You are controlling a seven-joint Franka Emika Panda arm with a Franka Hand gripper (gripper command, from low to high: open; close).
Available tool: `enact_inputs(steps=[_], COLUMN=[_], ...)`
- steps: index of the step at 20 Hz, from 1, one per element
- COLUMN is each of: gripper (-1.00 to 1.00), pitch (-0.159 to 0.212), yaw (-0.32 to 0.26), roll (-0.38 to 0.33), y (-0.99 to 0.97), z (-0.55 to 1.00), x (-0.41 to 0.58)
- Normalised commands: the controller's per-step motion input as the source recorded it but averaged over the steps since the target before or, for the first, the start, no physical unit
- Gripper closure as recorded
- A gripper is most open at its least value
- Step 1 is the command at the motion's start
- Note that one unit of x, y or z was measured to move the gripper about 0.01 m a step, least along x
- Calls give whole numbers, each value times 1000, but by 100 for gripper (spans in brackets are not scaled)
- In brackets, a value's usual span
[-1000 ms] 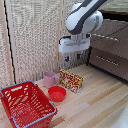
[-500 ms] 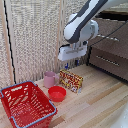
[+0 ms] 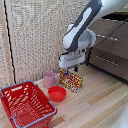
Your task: Meticulously direct the gripper system near the nourishment stick. Grapple the nourishment stick firmly with the gripper system. Progress with the gripper system grasping the stick toward the storage box. Tenderly permit the nourishment stick to descend into the box.
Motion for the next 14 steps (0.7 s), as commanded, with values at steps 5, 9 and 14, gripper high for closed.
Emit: enact_inputs(steps=[5,9,14], gripper=[100,100,100], pitch=[30,21,0], yaw=[-1,-2,-47], roll=[-3,-1,-2], y=[0,0,0], z=[-157,-24,-5], x=[-94,-100,-129])
